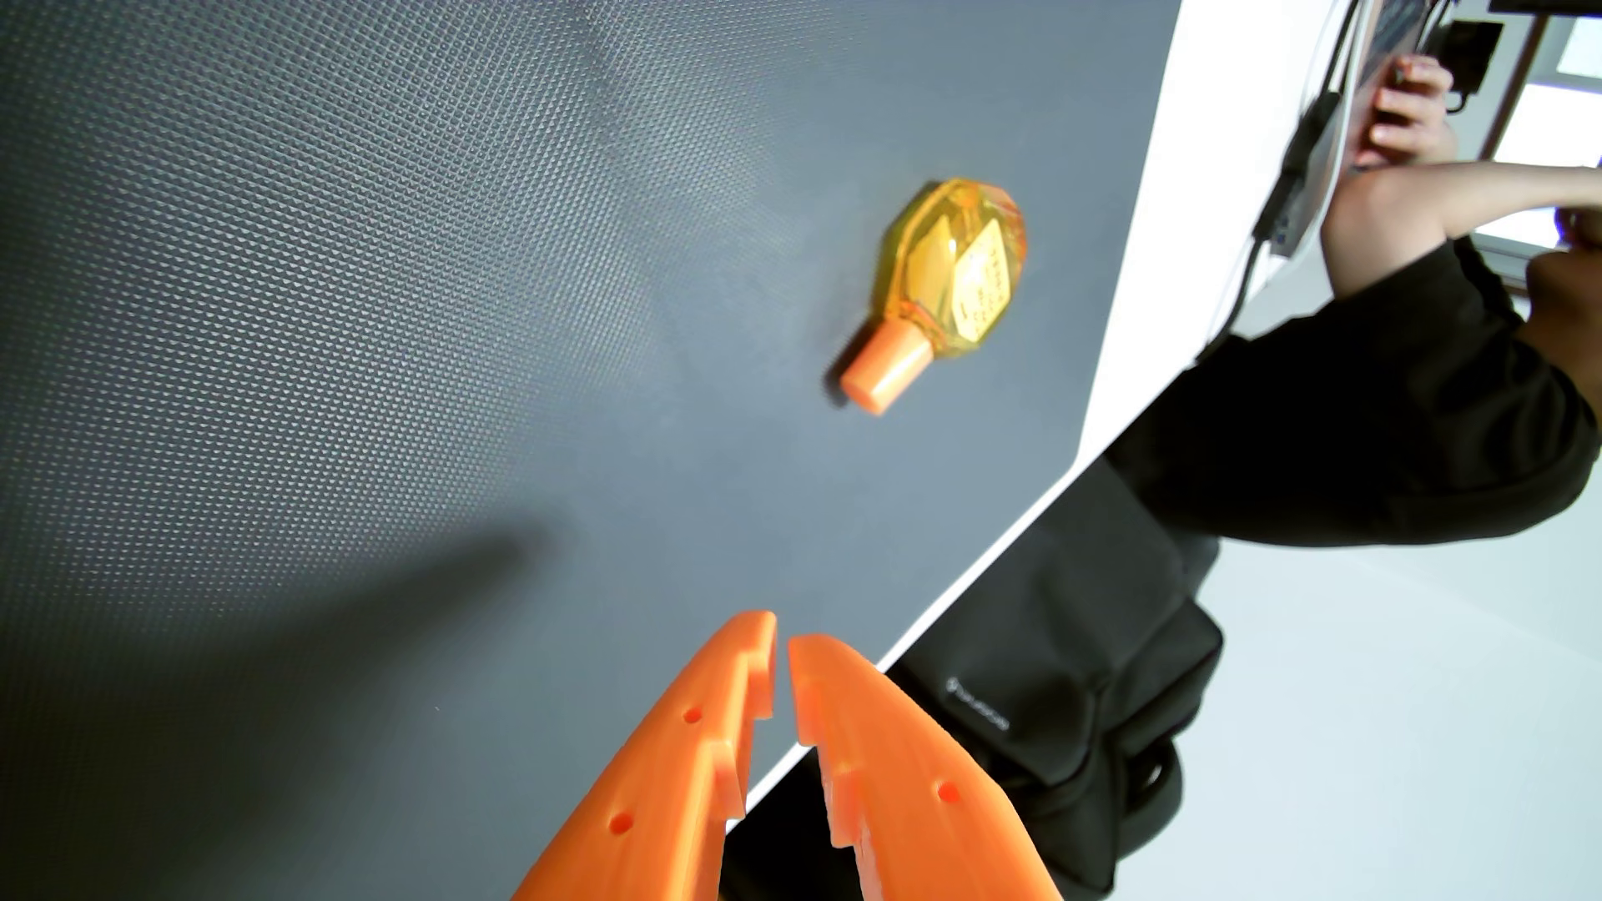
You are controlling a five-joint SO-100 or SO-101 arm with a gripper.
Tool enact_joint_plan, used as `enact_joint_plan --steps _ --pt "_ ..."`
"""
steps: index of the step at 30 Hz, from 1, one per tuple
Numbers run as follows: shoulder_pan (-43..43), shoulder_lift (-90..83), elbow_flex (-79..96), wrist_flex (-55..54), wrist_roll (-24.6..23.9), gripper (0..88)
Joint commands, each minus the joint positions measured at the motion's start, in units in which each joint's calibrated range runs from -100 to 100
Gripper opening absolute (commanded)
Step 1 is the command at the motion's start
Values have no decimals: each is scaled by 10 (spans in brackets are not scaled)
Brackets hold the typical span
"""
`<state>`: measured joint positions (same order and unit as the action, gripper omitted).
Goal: Grab the eyedrops
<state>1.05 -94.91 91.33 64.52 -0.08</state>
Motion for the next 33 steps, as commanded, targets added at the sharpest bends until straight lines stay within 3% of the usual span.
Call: enact_joint_plan --steps 1,33 --pt "-1 -4 -2 0 1 9" --pt "12 -4 -2 0 -2 9"
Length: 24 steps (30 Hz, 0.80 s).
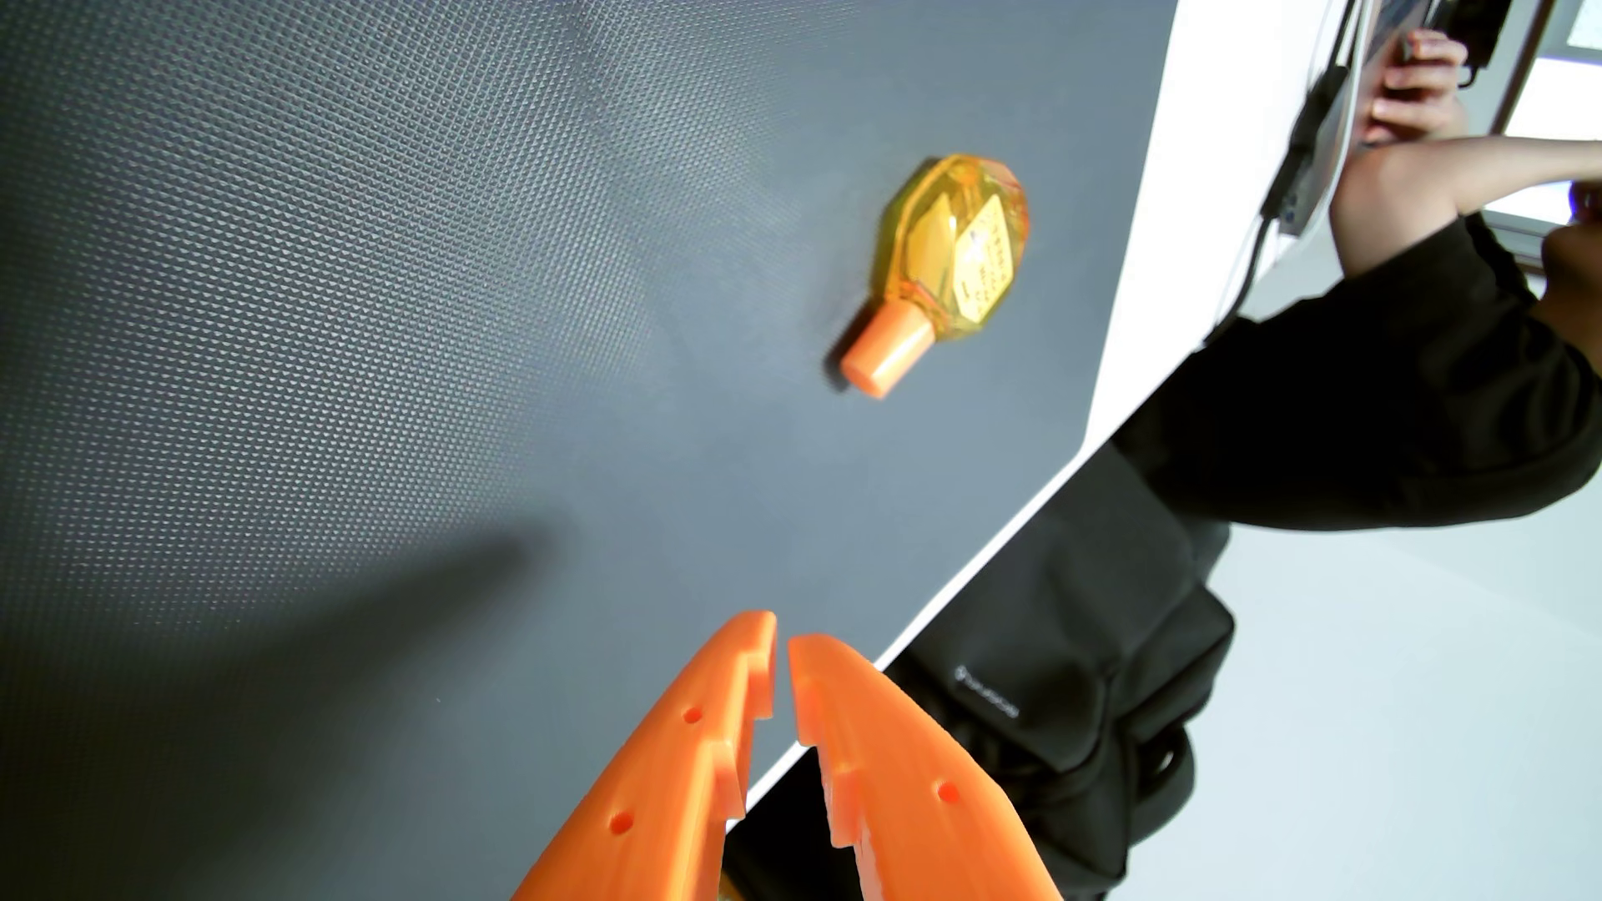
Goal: Grab the eyedrops
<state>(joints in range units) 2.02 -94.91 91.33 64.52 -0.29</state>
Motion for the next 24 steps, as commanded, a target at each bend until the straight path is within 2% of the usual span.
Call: enact_joint_plan --steps 1,8,12,21,24 --pt "3 -4 -2 0 -1 9" --pt "1 -4 -2 -3 -1 9" --pt "-4 -4 -16 -40 0 10" --pt "-21 37 -90 -14 5 11" --pt "-28 83 -124 -11 12 58"
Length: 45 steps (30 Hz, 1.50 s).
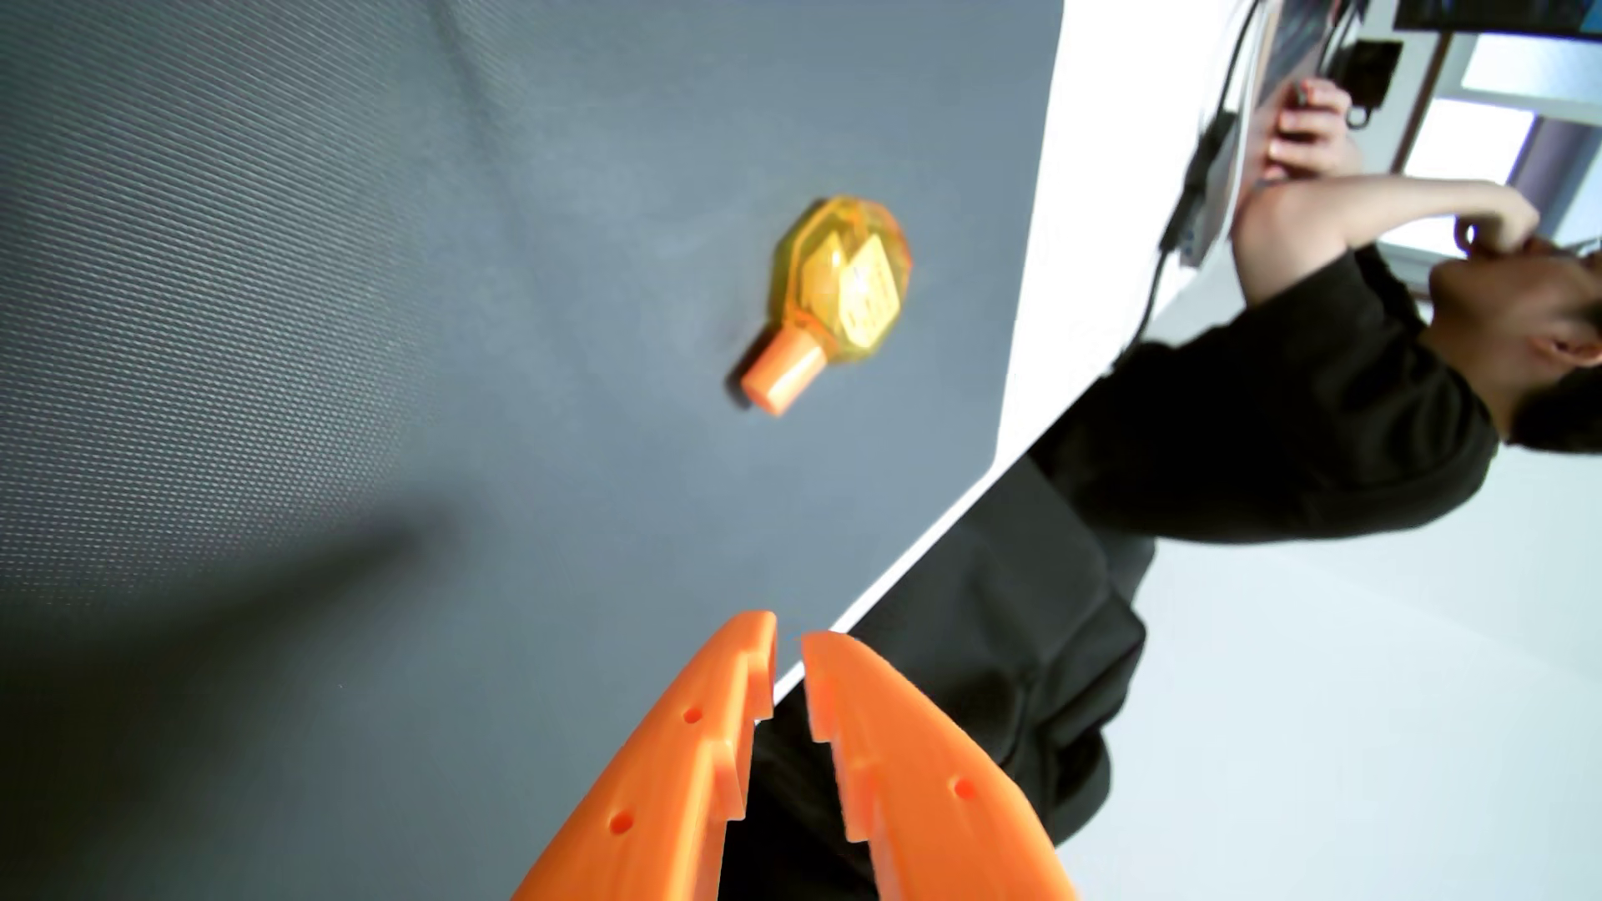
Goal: Grab the eyedrops
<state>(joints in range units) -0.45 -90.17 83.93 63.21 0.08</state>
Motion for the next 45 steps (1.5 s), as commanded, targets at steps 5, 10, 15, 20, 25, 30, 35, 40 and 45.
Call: enact_joint_plan --steps 5,10,15,20,25,30,35,40,45 --pt "4 148 -151 2 13 80" --pt "4 284 -254 1 9 86" --pt "4 419 -369 2 -8 88" --pt "-2 526 -459 4 -27 165" --pt "-3 592 -514 47 -79 186" --pt "-29 643 -572 91 -121 232" --pt "-41 699 -628 113 -148 256" --pt "-41 763 -662 115 -170 285" --pt "-40 810 -700 151 -199 319"
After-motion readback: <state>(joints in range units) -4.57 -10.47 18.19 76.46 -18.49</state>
